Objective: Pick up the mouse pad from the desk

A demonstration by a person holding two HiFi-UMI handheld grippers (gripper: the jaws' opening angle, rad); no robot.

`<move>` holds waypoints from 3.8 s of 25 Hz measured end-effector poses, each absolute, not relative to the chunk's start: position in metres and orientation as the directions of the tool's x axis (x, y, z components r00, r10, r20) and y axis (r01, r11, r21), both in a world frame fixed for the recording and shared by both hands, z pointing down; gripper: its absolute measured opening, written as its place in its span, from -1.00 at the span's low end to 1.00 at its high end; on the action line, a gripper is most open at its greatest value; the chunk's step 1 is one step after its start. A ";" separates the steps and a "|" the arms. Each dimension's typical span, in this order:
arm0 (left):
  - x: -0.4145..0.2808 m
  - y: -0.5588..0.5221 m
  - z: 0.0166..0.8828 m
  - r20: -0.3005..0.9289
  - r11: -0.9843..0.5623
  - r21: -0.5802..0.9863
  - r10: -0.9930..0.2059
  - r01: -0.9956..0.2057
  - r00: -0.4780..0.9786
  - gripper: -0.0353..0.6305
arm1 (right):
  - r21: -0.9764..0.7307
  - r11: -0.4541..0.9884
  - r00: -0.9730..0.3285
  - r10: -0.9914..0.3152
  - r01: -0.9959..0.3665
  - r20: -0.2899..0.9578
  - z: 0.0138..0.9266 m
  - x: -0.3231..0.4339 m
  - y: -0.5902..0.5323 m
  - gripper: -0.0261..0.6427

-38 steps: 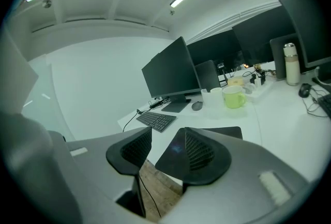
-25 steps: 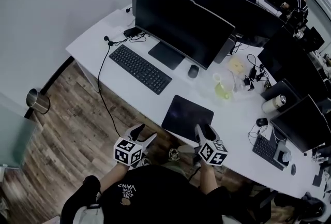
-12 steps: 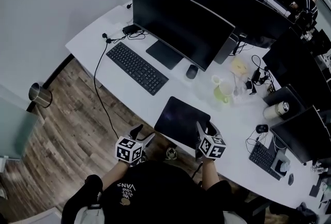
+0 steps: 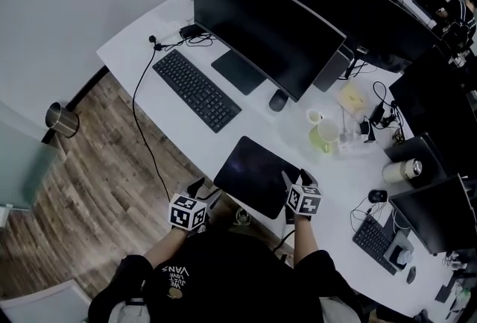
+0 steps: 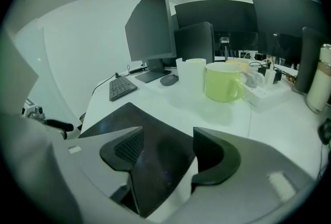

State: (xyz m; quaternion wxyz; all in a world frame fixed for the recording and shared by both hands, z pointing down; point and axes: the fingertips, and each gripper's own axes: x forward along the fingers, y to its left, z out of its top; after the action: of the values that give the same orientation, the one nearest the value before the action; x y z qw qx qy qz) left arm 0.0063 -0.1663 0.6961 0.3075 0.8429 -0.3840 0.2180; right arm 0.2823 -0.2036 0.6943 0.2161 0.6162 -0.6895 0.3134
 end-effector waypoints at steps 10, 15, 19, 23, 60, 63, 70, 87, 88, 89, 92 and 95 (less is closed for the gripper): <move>0.008 -0.166 0.714 0.635 -0.413 0.407 -0.513 -0.815 0.577 0.00 | -0.123 0.090 -0.152 -0.645 -0.988 0.749 0.725 0.297 -0.216 0.09; 0.015 -0.171 0.719 0.631 -0.384 0.453 -0.499 -0.804 0.594 0.00 | -0.099 0.108 -0.145 -0.638 -0.989 0.757 0.726 0.292 -0.216 0.08; 0.019 -0.171 0.719 0.634 -0.375 0.461 -0.495 -0.804 0.594 0.00 | -0.094 0.156 -0.171 -0.619 -0.983 0.766 0.723 0.280 -0.216 -0.16; 0.020 -0.172 0.720 0.640 -0.368 0.456 -0.497 -0.810 0.586 0.00 | -0.111 0.183 -0.202 -0.617 -0.977 0.760 0.723 0.269 -0.214 -0.46; 0.042 -0.182 0.710 0.627 -0.435 0.444 -0.473 -0.783 0.618 -0.66 | -0.088 0.126 -0.151 -0.691 -0.988 0.707 0.693 0.250 -0.196 -0.76; 0.041 -0.184 0.702 0.604 -0.437 0.469 -0.475 -0.768 0.640 -0.68 | -0.104 0.115 -0.155 -0.702 -0.988 0.695 0.681 0.248 -0.192 -0.77; 0.032 -0.189 0.680 0.551 -0.449 0.479 -0.515 -0.754 0.657 -0.71 | -0.115 0.104 -0.154 -0.745 -0.988 0.649 0.652 0.244 -0.189 -0.77; -0.006 -0.197 0.590 0.381 -0.593 0.369 -0.606 -0.716 0.698 -0.71 | -0.121 0.104 -0.149 -0.874 -0.987 0.462 0.551 0.210 -0.191 -0.77; -0.009 -0.197 0.583 0.366 -0.603 0.356 -0.613 -0.714 0.700 -0.71 | -0.119 0.105 -0.148 -0.883 -0.987 0.445 0.543 0.207 -0.191 -0.77; -0.011 -0.198 0.575 0.351 -0.612 0.345 -0.619 -0.712 0.702 -0.71 | -0.118 0.107 -0.148 -0.891 -0.987 0.429 0.535 0.205 -0.191 -0.77; -0.020 -0.199 0.556 0.307 -0.629 0.328 -0.634 -0.704 0.710 -0.71 | -0.123 0.111 -0.150 -0.912 -0.986 0.381 0.514 0.196 -0.188 -0.77; -0.031 -0.198 0.542 0.277 -0.647 0.306 -0.641 -0.698 0.716 -0.71 | -0.127 0.112 -0.150 -0.927 -0.985 0.343 0.497 0.188 -0.184 -0.77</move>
State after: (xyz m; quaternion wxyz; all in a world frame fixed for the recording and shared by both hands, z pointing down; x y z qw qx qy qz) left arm -0.0306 -0.1981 0.5416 0.1987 0.9046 -0.3702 0.0719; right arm 0.1876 -0.1836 0.4972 0.0890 0.6458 -0.7404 0.1635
